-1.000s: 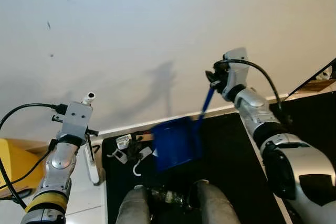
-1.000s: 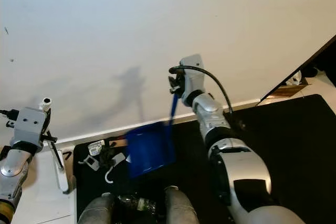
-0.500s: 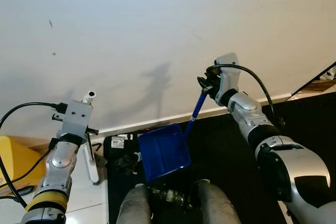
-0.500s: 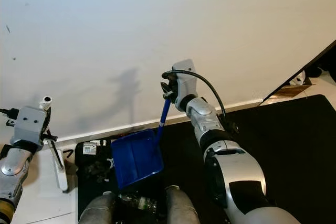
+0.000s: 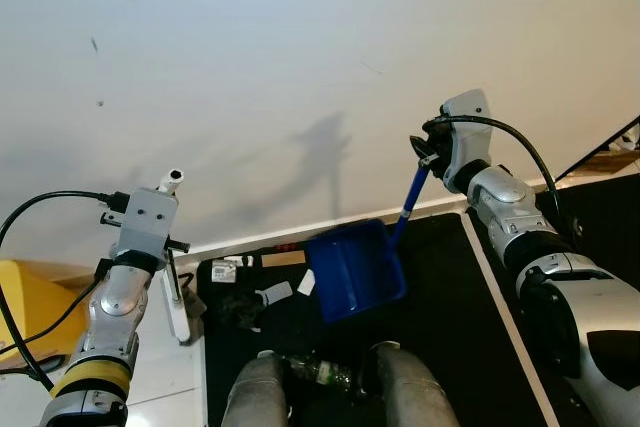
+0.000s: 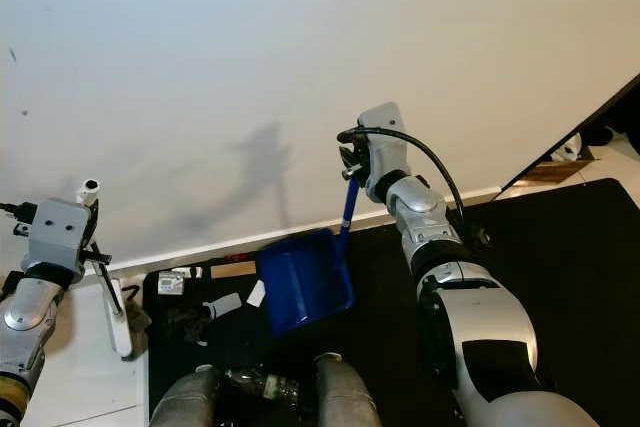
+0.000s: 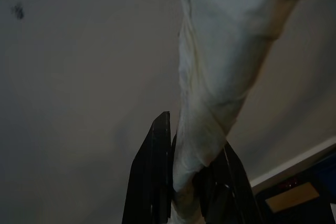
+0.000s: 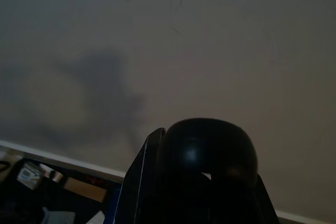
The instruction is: Sweep floor
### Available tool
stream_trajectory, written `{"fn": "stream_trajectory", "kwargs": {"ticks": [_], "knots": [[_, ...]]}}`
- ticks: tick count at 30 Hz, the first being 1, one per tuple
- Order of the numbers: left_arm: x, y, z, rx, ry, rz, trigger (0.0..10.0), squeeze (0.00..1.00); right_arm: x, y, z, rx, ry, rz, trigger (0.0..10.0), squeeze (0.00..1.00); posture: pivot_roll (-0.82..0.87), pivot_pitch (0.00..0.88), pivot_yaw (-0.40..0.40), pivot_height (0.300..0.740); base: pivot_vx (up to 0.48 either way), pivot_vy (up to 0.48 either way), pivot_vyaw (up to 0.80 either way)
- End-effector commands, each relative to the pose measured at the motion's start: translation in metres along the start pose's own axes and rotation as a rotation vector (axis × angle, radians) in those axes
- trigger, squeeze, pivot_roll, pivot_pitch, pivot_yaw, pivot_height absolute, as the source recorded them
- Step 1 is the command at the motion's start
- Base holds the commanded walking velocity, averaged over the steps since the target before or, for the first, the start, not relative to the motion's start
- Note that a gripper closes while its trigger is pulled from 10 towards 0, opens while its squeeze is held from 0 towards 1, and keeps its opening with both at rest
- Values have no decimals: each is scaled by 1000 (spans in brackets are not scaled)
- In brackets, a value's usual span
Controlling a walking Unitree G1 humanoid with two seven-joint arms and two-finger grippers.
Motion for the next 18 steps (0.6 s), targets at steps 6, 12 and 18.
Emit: {"fn": "stream_trajectory", "kwargs": {"ticks": [6, 12, 18], "knots": [[2, -3, -9, -17, -8, -21, 10000, 0, -10, 2, 15, 0, -1, 2, 10000, 0, 177, 244, -62, 740, 0, 0, 0], [-2, -7, -5, -10, 0, -13, 10000, 0, -8, 5, 24, 44, -49, 8, 10000, 0, 189, 251, -70, 740, 0, 0, 0], [-3, -9, -1, 6, 2, -9, 10000, 0, -6, 6, 26, 80, -60, 14, 10000, 0, 181, 265, -73, 740, 0, 0, 0]]}}
Point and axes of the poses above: a point about 5 cm out from each wrist's last joint towards the gripper, its own y axis pointing out of the wrist towards the gripper, its own x axis along the axis of the wrist's last joint, z = x × y, the point moved 4 cm from there along y, pointing out of the wrist towards the gripper, and after that the axes turned 9 degrees about y, right-handed, at the moved point
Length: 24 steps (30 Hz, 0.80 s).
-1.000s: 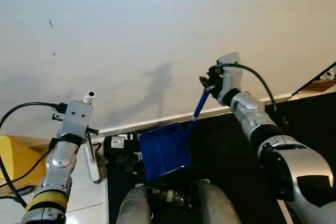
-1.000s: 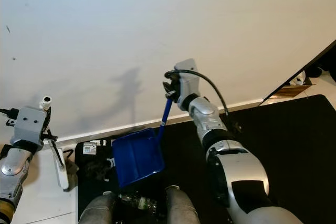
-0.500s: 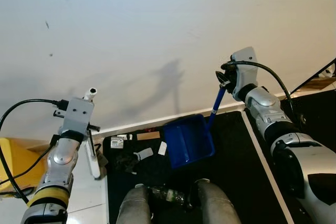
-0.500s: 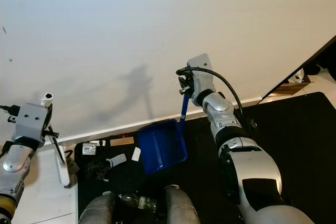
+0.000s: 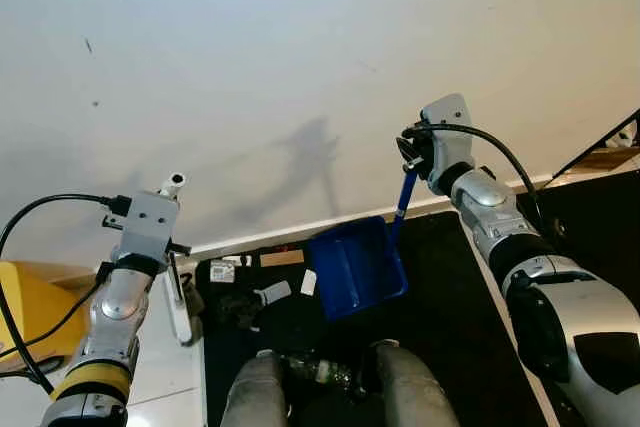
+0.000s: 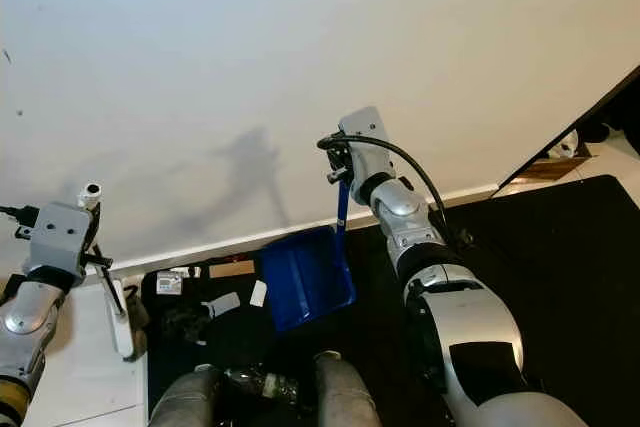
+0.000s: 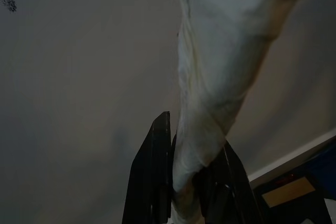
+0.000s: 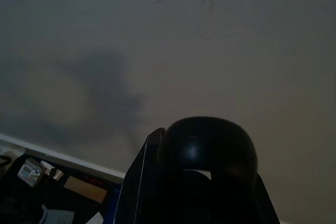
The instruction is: Sweep floor
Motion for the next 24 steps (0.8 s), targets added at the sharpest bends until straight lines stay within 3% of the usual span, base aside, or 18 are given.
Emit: {"fn": "stream_trajectory", "kwargs": {"ticks": [1, 5, 14, 19, 24], "knots": [[1, -3, 3, 20, 0, -16, 10000, 0, -6, -1, 5, 43, -28, 34, 10000, 0, 181, 268, -73, 740, 0, 0, 0], [0, -1, 4, 27, 4, -12, 10000, 0, -3, 0, 3, 49, -41, 42, 10000, 0, 179, 283, -76, 740, 0, 0, 0], [6, 4, 0, 23, -2, -25, 10000, 0, 11, -5, -26, -56, 7, -2, 10000, 0, 166, 302, -81, 740, 0, 0, 0], [7, 4, -3, 17, -6, -27, 10000, 0, 7, -7, -28, -61, 36, 5, 10000, 0, 166, 300, -81, 740, 0, 0, 0], [8, 5, -2, 20, -8, -29, 10000, 0, 19, -8, -38, -91, 157, -62, 10000, 0, 162, 296, -81, 740, 0, 0, 0]]}}
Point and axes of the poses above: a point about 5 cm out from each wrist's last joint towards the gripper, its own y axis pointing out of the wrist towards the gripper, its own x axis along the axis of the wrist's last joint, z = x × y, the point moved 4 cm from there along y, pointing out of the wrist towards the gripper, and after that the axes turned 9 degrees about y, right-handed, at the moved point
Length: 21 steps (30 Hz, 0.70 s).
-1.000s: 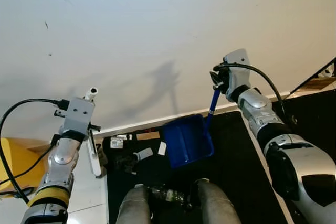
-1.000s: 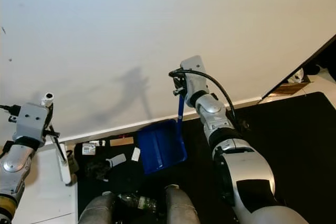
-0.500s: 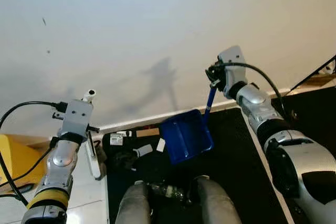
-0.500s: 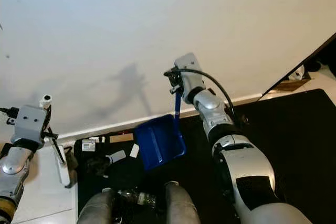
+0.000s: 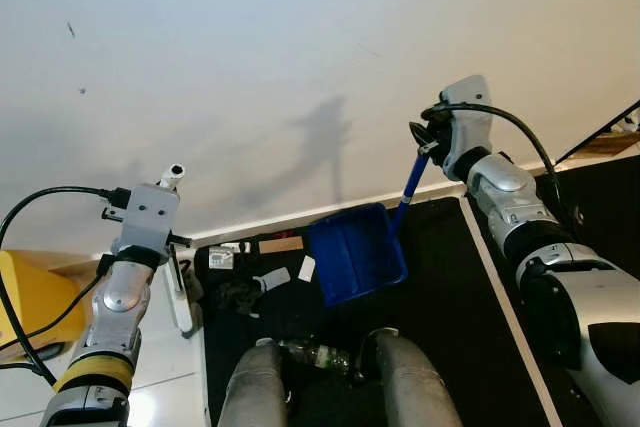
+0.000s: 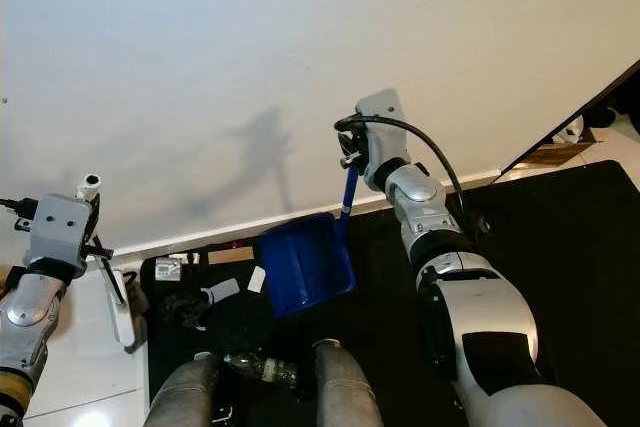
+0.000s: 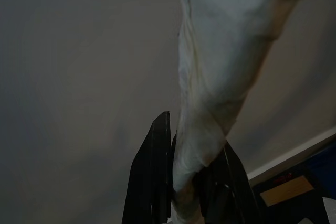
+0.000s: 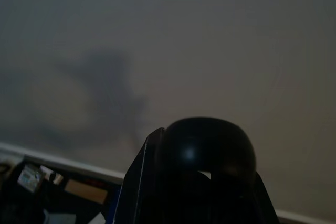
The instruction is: Sweep floor
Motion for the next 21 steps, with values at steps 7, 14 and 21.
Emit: {"fn": "stream_trajectory", "kwargs": {"ticks": [7, 14, 21], "knots": [[-2, -3, -4, -2, -4, 1, 10000, 0, 10, -1, -5, 16, 40, -38, 10000, 0, 161, 296, -80, 740, 0, 0, 0], [-2, -4, -5, -5, -6, 3, 10000, 0, 6, -8, -19, 4, -44, 1, 10000, 0, 153, 298, -82, 740, 0, 0, 0], [-2, -3, -7, -10, -8, 2, 10000, 0, -3, -10, -18, -1, -82, 35, 10000, 0, 156, 294, -82, 740, 0, 0, 0]]}}
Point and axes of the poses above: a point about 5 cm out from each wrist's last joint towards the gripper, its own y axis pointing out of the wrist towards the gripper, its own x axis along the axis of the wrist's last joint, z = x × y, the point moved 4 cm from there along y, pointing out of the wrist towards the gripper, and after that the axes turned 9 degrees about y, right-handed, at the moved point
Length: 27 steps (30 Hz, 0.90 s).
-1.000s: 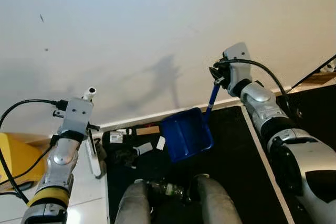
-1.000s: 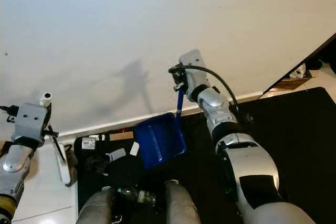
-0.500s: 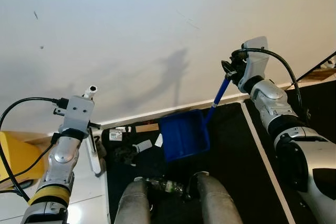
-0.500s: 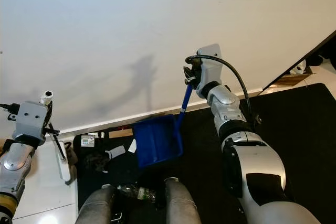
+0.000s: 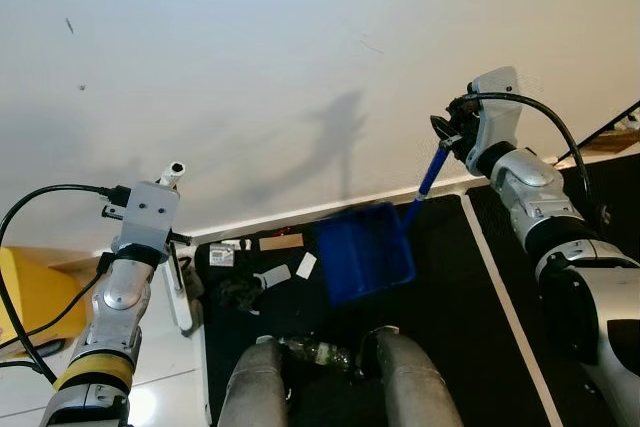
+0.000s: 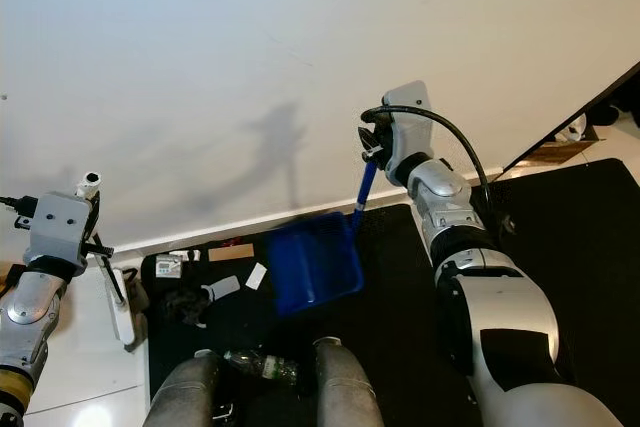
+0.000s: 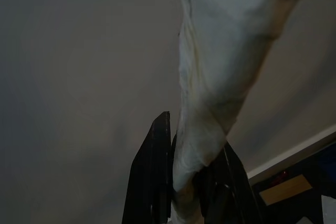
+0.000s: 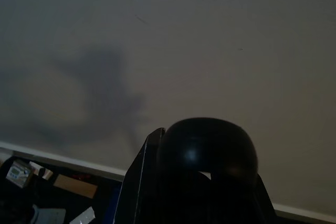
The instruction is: Sweep floor
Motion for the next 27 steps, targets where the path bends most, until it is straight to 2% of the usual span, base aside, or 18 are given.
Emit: {"fn": "stream_trajectory", "kwargs": {"ticks": [1, 10, 12, 15, 27], "knots": [[-3, -4, -8, -10, -8, 6, 10000, 0, -8, -3, -1, -2, -18, 16, 10000, 0, 156, 294, -82, 740, 0, 0, 0], [-2, -5, -6, -8, -5, 3, 10000, 0, -18, 0, 15, 20, 15, 36, 10000, 0, 166, 294, -84, 740, 0, 0, 0], [-3, -6, -6, -6, -5, 4, 10000, 0, -21, 2, 22, 29, 47, 37, 10000, 0, 170, 294, -87, 740, 0, 0, 0], [-3, -6, -6, -5, -5, 4, 10000, 0, -21, 3, 23, 31, 56, 36, 10000, 0, 171, 294, -87, 740, 0, 0, 0], [-2, -6, -7, 0, -11, 2, 10000, 0, -20, 11, 45, 73, 87, 27, 10000, 0, 171, 296, -93, 740, 0, 0, 0]]}}
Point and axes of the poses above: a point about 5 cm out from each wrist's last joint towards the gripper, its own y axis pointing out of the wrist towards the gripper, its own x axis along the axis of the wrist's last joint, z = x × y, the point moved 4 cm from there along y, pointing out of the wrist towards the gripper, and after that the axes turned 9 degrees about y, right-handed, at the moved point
